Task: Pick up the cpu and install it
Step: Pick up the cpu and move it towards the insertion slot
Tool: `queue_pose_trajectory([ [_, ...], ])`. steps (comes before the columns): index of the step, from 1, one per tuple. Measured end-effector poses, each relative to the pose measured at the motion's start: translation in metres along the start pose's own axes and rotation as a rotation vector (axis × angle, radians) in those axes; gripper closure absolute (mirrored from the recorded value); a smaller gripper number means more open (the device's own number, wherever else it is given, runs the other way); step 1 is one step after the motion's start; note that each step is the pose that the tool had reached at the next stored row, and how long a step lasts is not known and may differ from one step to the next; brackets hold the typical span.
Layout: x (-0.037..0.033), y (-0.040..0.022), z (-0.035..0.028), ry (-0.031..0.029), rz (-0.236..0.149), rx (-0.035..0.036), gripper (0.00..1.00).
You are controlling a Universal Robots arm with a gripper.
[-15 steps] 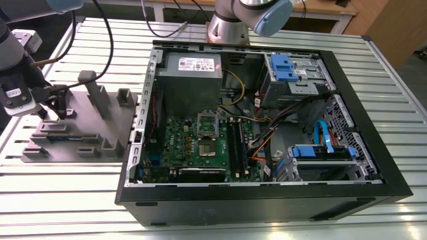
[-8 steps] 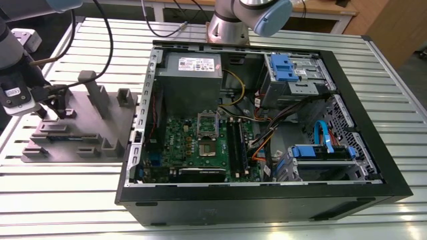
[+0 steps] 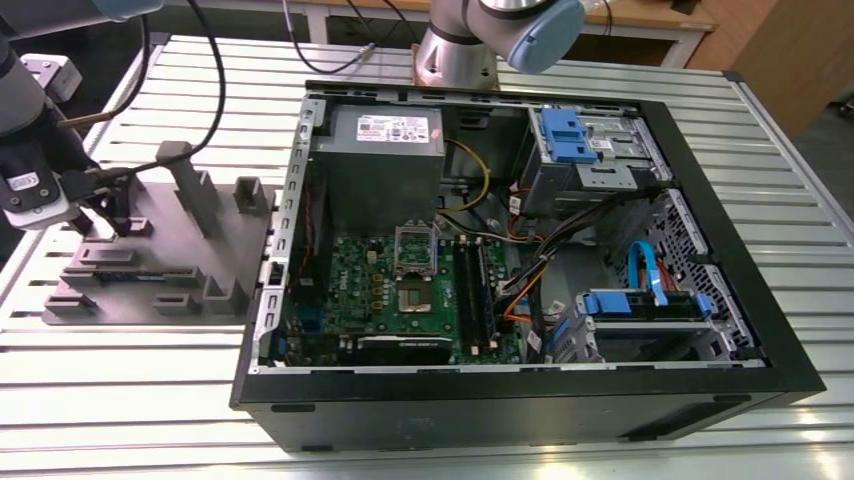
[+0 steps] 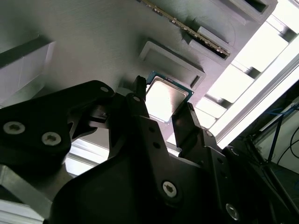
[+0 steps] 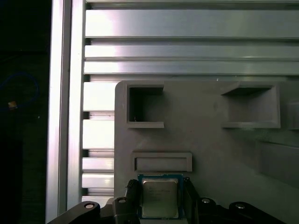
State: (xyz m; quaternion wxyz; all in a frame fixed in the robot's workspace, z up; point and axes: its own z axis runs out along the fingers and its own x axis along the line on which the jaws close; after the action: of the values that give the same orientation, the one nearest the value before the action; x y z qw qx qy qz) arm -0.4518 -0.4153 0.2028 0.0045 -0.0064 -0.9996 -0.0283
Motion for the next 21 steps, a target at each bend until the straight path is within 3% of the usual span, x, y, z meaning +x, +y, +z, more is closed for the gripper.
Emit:
queue_pose_trajectory([
  [7, 0.0001, 0.0003, -0.0051, 0.0, 0.0, -0.0001, 0.53],
  [15, 0.0001, 0.0004, -0.0062, 0.0, 0.0, 0.0, 0.53],
  [17, 0.0002, 0.0013, -0.0234, 0.0, 0.0, 0.0, 0.53],
  [21, 0.0002, 0.0014, -0.0241, 0.0, 0.0, 0.0, 0.53],
])
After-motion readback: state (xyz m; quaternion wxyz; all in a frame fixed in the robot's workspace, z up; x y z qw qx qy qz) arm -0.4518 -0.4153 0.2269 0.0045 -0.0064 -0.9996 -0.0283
